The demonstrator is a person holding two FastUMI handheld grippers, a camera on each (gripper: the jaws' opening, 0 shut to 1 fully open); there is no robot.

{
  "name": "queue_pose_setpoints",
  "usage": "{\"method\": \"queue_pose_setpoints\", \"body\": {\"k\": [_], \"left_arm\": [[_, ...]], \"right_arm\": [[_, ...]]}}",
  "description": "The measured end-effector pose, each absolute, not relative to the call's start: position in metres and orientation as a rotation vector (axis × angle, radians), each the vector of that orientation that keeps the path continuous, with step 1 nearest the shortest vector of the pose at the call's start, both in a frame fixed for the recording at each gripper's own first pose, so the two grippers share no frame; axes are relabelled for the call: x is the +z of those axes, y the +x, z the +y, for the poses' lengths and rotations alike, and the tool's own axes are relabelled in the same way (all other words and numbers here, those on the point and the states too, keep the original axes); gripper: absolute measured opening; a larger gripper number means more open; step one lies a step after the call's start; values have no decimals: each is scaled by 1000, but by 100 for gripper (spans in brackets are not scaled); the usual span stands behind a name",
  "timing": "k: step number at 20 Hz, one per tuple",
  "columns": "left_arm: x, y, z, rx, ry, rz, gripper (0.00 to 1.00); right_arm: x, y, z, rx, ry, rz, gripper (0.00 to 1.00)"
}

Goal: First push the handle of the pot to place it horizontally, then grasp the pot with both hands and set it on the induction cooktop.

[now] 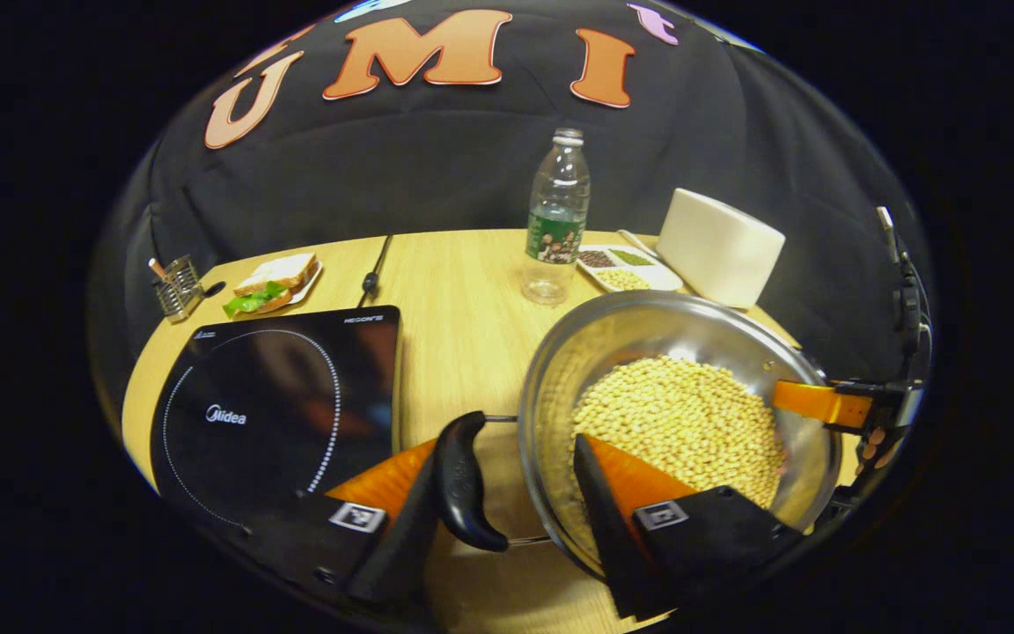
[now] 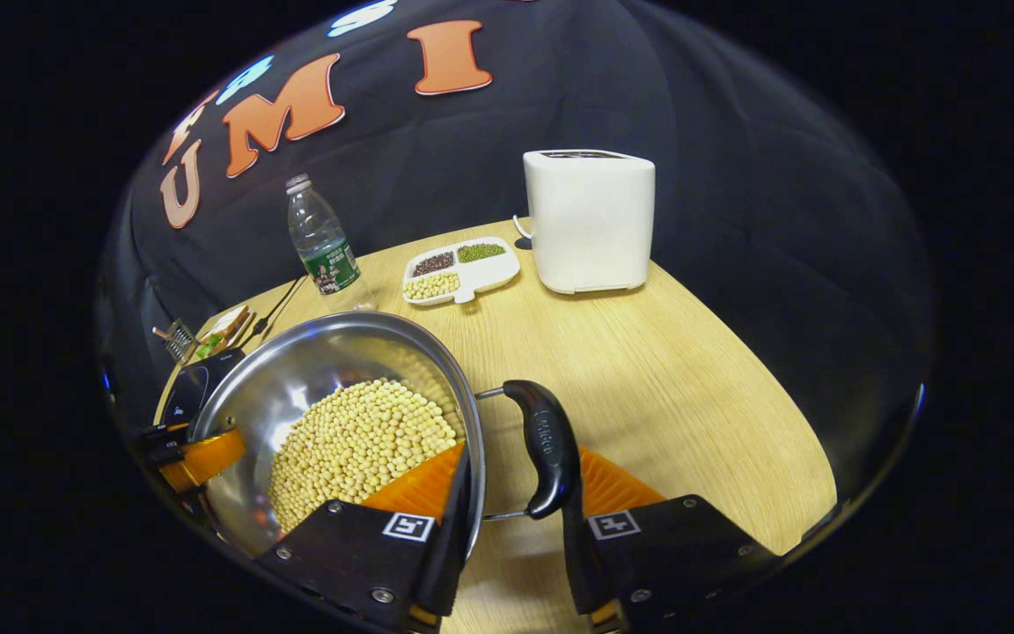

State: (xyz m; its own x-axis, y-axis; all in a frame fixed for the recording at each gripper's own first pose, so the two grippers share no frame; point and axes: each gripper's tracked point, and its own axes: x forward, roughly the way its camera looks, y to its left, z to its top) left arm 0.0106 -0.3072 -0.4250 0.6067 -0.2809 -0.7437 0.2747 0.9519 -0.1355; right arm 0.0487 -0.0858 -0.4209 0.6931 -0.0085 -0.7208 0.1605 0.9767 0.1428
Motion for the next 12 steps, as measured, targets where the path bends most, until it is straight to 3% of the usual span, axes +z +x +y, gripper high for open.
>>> {"method": "queue_pose_setpoints", "body": {"k": [1, 2, 3, 5, 6, 12], "left_arm": [[-430, 15, -307, -302, -24, 868, 75], [-424, 9, -305, -283, -38, 902, 75], [-423, 11, -305, -269, -41, 903, 67], [-424, 3, -305, -278, -38, 922, 60], [-423, 2, -304, -281, -44, 928, 64], [-367, 3, -282, -279, -49, 857, 61]], "right_arm": [[-420, 48, -87, -103, 207, 798, 48], [-419, 47, -87, -113, 212, 795, 47], [-415, 45, -87, -128, 219, 787, 46], [-410, 41, -87, -140, 225, 784, 42], [-405, 38, -86, -140, 232, 784, 42], [-353, 31, -70, -131, 259, 716, 41]]}}
